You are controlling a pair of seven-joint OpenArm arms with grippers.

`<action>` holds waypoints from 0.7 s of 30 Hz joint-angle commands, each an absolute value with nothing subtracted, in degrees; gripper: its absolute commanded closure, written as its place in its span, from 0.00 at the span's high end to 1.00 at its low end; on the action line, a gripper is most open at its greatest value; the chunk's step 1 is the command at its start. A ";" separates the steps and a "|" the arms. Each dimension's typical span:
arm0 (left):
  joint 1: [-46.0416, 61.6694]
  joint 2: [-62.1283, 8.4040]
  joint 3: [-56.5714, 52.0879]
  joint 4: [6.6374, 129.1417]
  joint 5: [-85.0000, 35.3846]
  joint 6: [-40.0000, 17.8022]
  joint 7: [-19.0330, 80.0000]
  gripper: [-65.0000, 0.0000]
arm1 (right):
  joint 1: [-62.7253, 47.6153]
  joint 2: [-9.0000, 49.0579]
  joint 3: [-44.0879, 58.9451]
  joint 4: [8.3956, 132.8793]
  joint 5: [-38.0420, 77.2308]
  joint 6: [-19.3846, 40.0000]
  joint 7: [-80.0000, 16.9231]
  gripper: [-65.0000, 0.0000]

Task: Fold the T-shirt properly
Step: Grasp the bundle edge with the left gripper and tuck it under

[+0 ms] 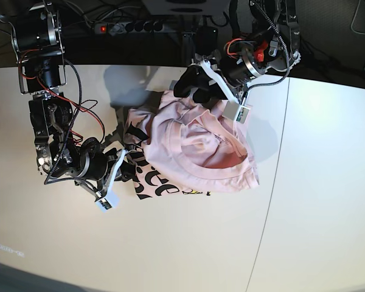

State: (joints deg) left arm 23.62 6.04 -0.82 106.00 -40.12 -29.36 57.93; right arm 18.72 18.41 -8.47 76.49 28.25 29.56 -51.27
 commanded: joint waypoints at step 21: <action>20.05 6.66 -3.38 99.24 -41.32 -28.97 57.12 0.62 | 20.12 19.05 -8.03 77.23 28.93 28.49 -50.83 0.00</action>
